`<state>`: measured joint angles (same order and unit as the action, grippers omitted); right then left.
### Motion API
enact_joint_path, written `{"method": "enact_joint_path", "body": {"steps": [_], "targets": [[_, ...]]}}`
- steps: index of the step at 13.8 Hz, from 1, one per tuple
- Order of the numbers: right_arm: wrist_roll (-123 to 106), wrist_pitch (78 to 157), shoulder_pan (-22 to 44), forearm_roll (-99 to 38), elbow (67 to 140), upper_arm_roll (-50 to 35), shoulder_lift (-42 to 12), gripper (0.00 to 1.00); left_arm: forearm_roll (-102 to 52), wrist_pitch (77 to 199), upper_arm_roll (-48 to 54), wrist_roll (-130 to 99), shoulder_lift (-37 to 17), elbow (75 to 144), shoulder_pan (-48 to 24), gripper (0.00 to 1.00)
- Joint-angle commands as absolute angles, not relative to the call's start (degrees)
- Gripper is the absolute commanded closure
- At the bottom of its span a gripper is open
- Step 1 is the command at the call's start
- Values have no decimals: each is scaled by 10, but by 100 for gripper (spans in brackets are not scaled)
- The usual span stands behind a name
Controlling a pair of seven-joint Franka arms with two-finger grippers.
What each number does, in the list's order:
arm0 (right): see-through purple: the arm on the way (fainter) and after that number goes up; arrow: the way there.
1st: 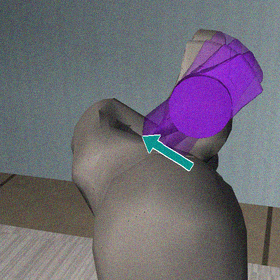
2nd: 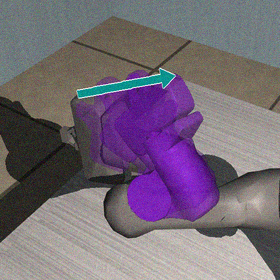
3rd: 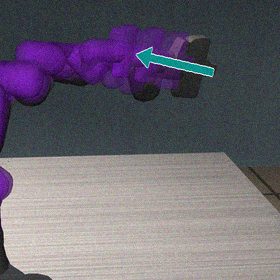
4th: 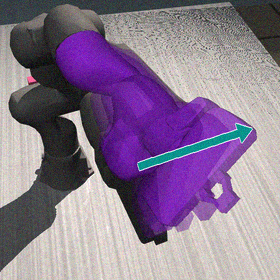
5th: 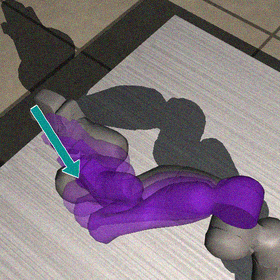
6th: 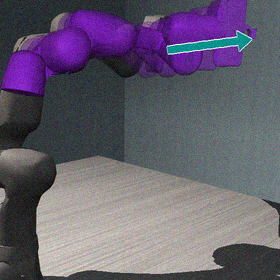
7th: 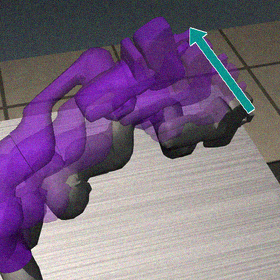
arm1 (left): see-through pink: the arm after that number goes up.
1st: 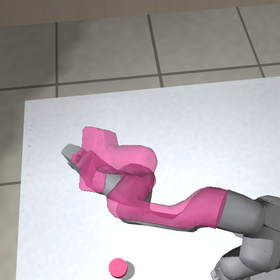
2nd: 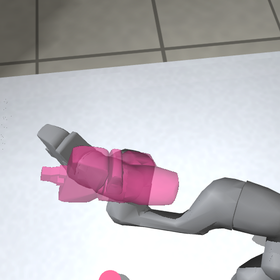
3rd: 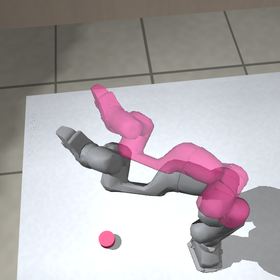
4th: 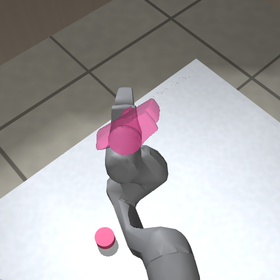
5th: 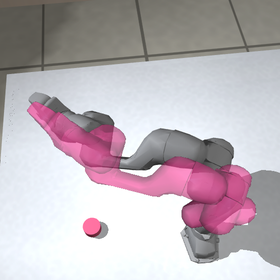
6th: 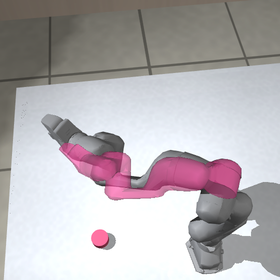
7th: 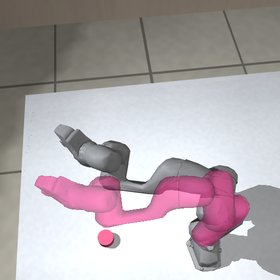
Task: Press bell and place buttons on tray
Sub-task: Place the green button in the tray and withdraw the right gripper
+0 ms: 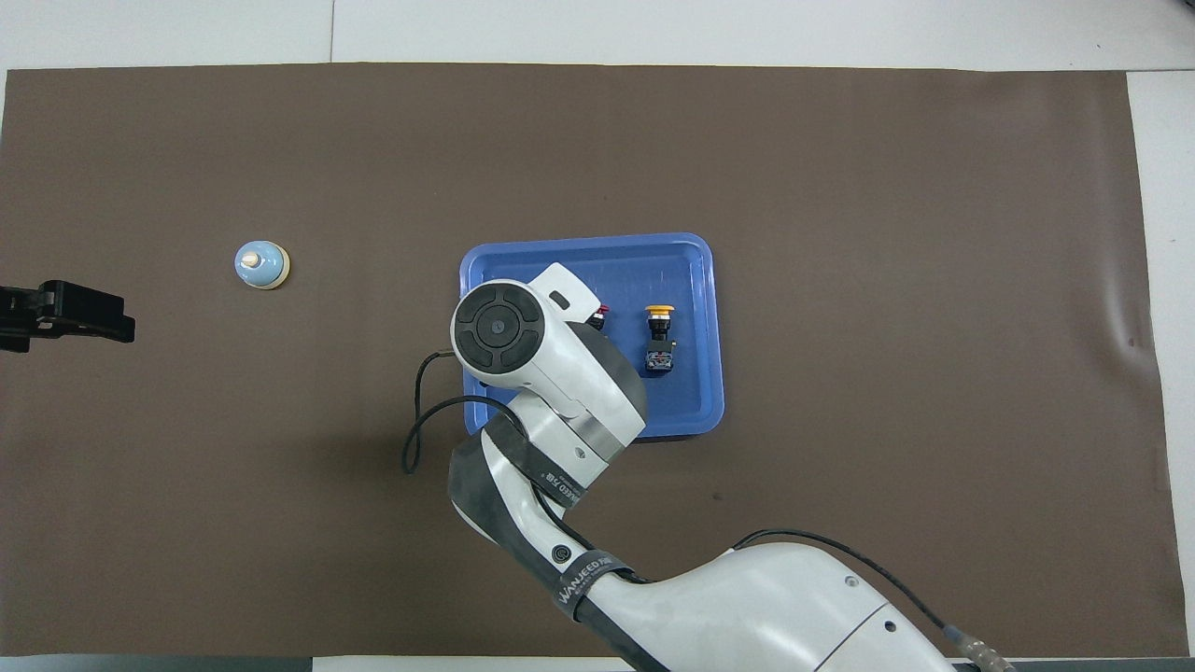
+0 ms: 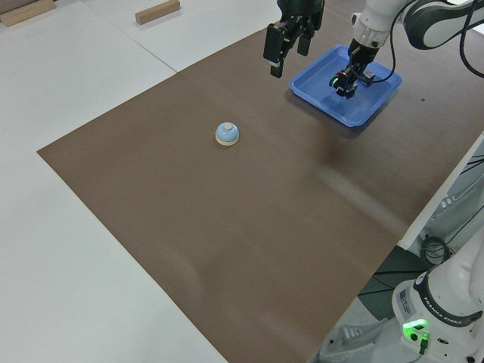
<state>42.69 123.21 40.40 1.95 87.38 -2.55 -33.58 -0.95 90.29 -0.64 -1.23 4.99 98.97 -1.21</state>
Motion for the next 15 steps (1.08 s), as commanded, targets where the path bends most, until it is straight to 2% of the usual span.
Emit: {"method": "enact_joint_path", "body": {"steps": [1,4,5,6,8,11,15], "targets": [[425,1269,411,35,907,-24,-333,100,-7,899,-7,-18,54,991,-13,0],[431,1269,415,38,916,-25,-330,100,-7,899,-8,-18,54,990,-13,0],[438,1267,420,36,917,-25,-329,95,-7,899,-8,-18,54,991,-13,0],[451,1265,424,36,917,-25,-329,1,-7,899,-8,-18,55,990,-13,0],[477,1242,426,36,906,-24,-328,0,-7,899,-7,-18,54,990,-13,0],[488,1157,420,29,858,-22,-326,0,-7,899,-8,-18,55,990,-13,0],[493,1102,377,18,852,-16,-269,0,-7,899,-7,-18,55,990,-13,0]]}}
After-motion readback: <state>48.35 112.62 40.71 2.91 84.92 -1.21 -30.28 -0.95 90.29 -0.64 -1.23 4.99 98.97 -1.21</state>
